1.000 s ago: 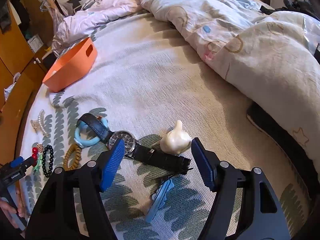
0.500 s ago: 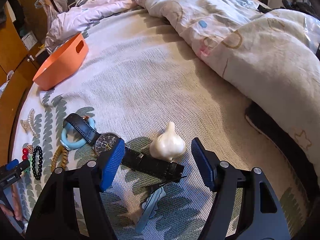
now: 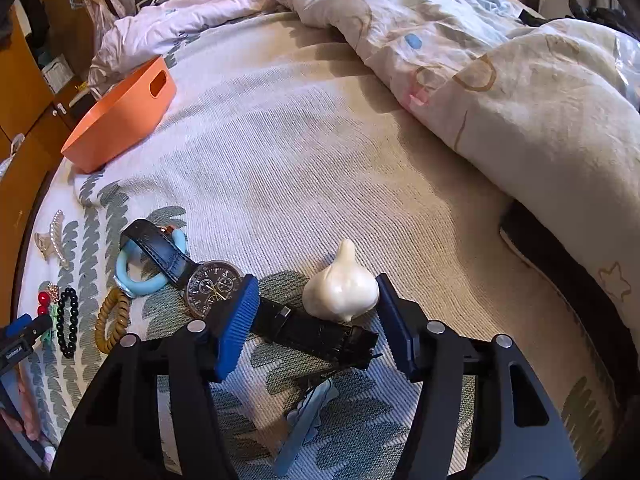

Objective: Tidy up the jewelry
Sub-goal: 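Move the left tool to the red bead hairpin while the right tool closes on the white garlic ornament, then close the left tool on the red three-bead hairpin, then lift the red bead hairpin with the left tool while the right tool lifts the garlic ornament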

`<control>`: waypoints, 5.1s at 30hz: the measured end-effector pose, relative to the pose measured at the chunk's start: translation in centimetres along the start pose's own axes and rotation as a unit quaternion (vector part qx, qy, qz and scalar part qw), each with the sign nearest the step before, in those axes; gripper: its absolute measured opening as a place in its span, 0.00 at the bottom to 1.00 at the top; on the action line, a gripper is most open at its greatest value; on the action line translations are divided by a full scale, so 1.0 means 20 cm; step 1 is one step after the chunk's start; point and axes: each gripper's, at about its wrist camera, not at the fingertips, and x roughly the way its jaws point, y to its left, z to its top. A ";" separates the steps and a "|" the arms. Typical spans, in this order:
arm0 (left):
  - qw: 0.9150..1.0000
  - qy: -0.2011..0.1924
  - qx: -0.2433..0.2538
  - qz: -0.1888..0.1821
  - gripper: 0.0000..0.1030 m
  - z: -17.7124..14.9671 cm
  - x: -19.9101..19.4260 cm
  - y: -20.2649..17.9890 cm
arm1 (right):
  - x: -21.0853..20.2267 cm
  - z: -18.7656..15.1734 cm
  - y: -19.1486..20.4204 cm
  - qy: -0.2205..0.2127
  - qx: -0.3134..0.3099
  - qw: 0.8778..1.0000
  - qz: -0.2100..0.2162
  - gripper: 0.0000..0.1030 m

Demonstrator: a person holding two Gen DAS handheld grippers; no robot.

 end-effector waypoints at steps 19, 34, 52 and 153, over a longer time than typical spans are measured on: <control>1.000 0.002 -0.014 -0.015 0.80 0.01 0.00 0.04 | 0.01 -0.01 0.02 0.001 -0.006 1.000 -0.002 0.48; 0.999 0.009 -0.024 -0.028 0.80 0.02 0.01 0.06 | -0.01 0.00 0.03 -0.002 -0.006 1.000 0.003 0.46; 0.998 0.012 -0.034 -0.045 0.57 0.02 -0.01 0.08 | -0.01 -0.01 0.02 -0.001 -0.007 1.000 0.002 0.36; 0.999 -0.014 0.021 -0.041 0.21 -0.67 -0.47 -0.11 | -0.70 -0.86 0.20 -0.026 -0.055 0.994 0.086 0.35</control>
